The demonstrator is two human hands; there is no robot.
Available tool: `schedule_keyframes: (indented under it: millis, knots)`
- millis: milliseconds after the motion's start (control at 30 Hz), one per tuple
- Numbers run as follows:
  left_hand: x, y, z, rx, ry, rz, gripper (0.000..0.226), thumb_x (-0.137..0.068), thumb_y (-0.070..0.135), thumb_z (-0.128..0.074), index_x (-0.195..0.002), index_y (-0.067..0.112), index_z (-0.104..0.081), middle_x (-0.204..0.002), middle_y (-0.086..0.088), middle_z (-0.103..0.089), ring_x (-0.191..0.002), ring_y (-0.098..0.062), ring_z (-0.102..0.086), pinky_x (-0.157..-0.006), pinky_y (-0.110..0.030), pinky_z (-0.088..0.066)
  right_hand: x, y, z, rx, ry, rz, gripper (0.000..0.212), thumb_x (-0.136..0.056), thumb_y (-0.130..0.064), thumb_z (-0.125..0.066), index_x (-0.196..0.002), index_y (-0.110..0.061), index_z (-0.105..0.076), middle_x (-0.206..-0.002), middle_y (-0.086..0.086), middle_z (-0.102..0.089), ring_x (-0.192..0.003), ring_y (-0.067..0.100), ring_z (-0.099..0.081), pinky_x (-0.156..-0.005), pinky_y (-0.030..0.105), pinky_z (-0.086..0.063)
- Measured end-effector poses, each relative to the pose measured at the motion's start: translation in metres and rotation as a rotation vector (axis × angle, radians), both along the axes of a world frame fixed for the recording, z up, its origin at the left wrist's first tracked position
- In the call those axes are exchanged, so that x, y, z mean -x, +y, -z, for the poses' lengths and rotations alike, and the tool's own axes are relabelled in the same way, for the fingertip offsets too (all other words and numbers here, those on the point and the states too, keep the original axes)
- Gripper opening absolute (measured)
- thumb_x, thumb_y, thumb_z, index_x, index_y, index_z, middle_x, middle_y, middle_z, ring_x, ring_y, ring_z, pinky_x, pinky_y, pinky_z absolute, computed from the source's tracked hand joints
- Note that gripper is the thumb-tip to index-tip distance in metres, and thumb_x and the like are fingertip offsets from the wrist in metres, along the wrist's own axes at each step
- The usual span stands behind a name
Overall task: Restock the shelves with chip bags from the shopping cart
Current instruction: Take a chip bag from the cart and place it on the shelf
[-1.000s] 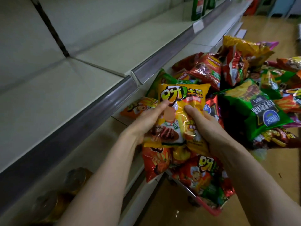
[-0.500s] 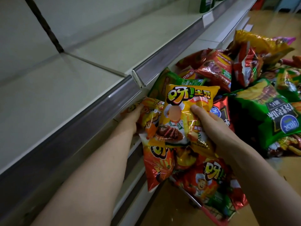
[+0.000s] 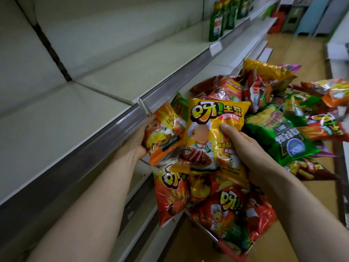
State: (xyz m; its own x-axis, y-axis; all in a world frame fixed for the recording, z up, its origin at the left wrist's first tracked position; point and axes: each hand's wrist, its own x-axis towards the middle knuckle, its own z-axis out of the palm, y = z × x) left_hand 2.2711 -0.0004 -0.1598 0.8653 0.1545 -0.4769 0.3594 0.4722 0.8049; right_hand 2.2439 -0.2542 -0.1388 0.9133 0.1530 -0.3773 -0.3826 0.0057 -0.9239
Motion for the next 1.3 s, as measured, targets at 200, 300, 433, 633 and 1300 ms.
schedule_keyframes:
  millis: [200, 300, 433, 633, 1300]
  knots:
    - [0.033, -0.066, -0.027, -0.085, -0.042, 0.264, 0.047, -0.062, 0.041, -0.072, -0.098, 0.01, -0.068, -0.083, -0.012, -0.075, -0.066, -0.023, -0.072, -0.055, -0.034, -0.06, 0.029, -0.063, -0.042, 0.003, -0.112, 0.07, 0.046, -0.084, -0.046, -0.066, -0.122, -0.022, -0.057, -0.094, 0.006, -0.076, -0.08, 0.026, -0.074, -0.068, 0.038, -0.059]
    - [0.044, -0.109, -0.044, -0.117, -0.123, 0.356, 0.073, -0.051, 0.039, -0.09, -0.113, 0.009, -0.067, -0.094, -0.014, -0.074, -0.072, -0.024, -0.073, -0.058, -0.033, -0.059, 0.048, -0.101, -0.062, 0.054, -0.2, 0.097, 0.058, -0.078, -0.051, -0.069, -0.126, -0.02, -0.056, -0.101, 0.006, -0.075, -0.088, 0.027, -0.073, -0.084, 0.047, -0.057]
    - [0.061, -0.173, -0.072, -0.15, -0.204, 0.45, 0.042, -0.081, 0.028, -0.072, -0.117, 0.009, -0.065, -0.092, -0.012, -0.073, -0.07, -0.022, -0.072, -0.056, -0.029, -0.057, 0.084, -0.149, -0.092, 0.13, -0.331, 0.173, 0.078, -0.056, -0.071, -0.075, -0.116, -0.022, -0.061, -0.105, 0.003, -0.074, -0.091, 0.024, -0.073, -0.088, 0.045, -0.056]
    - [0.082, -0.261, -0.101, -0.194, -0.291, 0.594, 0.055, -0.073, 0.036, -0.078, -0.115, 0.005, -0.063, -0.092, -0.013, -0.071, -0.071, -0.023, -0.07, -0.064, -0.032, -0.061, 0.149, -0.229, -0.128, 0.224, -0.421, 0.292, 0.078, -0.053, -0.07, -0.067, -0.115, -0.023, -0.058, -0.095, 0.003, -0.075, -0.079, 0.022, -0.074, -0.074, 0.038, -0.059]
    - [0.153, -0.509, -0.234, -0.01, -0.806, 1.315, 0.067, -0.066, 0.046, -0.081, -0.118, 0.01, -0.06, -0.098, -0.011, -0.075, -0.087, -0.026, -0.073, -0.075, -0.036, -0.059, 0.36, -0.36, -0.229, 0.497, -0.724, 1.156, 0.052, -0.064, -0.058, -0.07, -0.108, -0.028, -0.065, -0.1, 0.0, -0.075, -0.088, 0.024, -0.073, -0.083, 0.047, -0.057]
